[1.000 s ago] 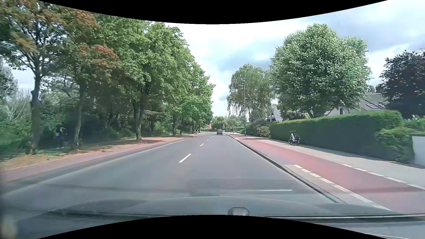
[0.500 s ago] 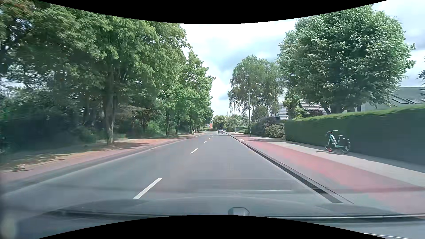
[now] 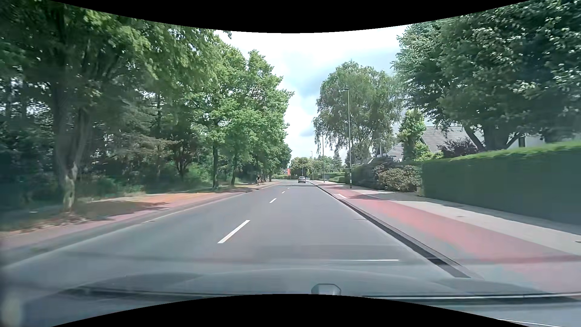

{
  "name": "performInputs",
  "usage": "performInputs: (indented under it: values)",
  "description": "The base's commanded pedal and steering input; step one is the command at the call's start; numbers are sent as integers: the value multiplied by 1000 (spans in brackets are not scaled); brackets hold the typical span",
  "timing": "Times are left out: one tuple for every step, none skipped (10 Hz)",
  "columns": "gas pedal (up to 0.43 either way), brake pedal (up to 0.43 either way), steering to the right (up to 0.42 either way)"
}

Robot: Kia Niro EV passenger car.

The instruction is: Follow the waypoints while adhering to traffic rules and regulations

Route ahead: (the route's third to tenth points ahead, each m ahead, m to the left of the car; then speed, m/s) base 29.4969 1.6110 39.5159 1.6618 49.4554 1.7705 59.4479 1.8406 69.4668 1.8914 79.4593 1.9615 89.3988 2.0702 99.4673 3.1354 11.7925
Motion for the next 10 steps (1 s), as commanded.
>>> performInputs:
  values:
    - [150,18,-3]
    - [150,18,-3]
    - [150,18,-3]
    - [157,18,-4]
    - [169,18,-4]
    - [169,18,-4]
    - [169,18,-4]
    - [169,18,-3]
    - [169,18,-4]
    - [157,18,-3]
